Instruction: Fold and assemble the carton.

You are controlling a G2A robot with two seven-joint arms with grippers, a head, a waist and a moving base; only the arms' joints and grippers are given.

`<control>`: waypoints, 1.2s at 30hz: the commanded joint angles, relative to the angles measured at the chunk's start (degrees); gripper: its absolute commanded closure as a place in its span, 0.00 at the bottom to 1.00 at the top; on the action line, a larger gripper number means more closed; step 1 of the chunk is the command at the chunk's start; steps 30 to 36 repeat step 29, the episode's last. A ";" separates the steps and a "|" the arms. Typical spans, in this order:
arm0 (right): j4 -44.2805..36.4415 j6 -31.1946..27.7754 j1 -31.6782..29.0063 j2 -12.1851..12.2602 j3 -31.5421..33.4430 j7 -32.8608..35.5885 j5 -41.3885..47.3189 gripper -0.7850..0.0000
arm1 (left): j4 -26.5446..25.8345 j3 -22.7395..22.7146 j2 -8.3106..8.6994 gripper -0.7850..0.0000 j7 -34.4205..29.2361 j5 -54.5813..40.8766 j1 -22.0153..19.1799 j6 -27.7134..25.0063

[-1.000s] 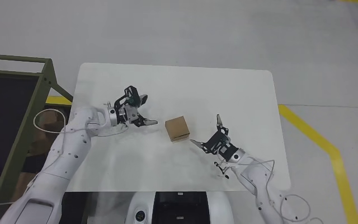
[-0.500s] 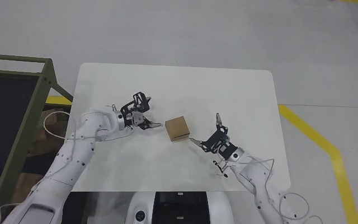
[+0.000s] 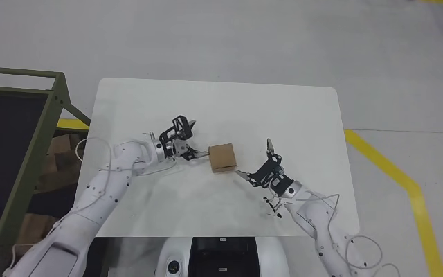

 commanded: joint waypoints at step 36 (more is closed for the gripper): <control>-1.94 0.23 -1.06 0.91 1.84 -1.49 0.01 0.00 | -3.54 -9.09 0.83 0.00 19.56 1.21 4.24 7.73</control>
